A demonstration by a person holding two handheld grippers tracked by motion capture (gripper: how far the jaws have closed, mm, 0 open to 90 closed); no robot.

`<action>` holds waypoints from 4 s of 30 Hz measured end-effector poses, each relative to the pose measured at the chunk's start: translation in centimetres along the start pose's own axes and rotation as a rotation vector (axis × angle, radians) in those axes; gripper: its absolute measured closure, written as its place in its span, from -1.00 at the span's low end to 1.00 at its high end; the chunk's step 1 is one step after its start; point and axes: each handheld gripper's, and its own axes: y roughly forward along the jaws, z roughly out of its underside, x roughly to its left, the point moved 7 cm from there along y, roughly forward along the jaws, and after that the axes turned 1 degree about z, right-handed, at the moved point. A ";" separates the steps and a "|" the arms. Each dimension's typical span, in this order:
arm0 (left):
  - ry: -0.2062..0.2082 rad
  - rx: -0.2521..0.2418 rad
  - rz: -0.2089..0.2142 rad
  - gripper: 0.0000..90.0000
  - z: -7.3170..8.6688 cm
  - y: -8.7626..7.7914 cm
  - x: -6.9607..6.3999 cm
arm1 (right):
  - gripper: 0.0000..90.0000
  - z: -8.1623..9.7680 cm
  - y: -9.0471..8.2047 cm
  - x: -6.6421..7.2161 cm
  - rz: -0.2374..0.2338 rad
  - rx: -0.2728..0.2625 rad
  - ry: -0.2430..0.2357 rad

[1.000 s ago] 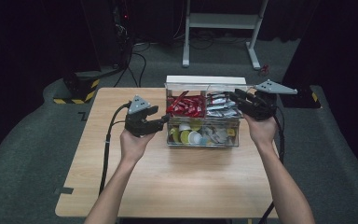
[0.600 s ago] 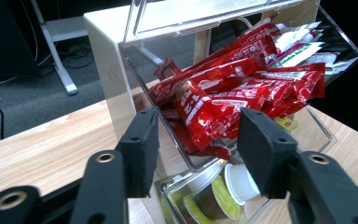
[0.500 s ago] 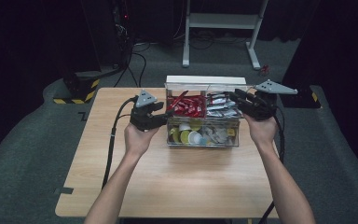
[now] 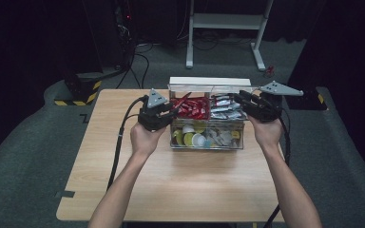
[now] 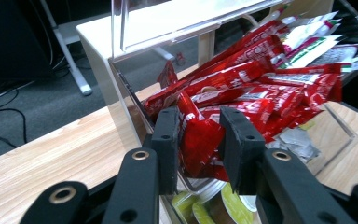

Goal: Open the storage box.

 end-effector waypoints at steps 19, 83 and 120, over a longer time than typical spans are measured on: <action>-0.013 0.026 -0.016 0.79 -0.1 0.8 0.4 | 0.54 0.1 0.1 0.0 0.001 -0.003 -0.001; -0.023 -0.113 0.081 0.91 0.5 -7.1 1.3 | 0.52 0.1 0.0 -0.1 0.011 0.021 -0.013; -0.150 -0.170 0.017 0.91 4.7 -12.1 5.6 | 0.50 0.2 0.1 -0.1 0.010 0.018 -0.003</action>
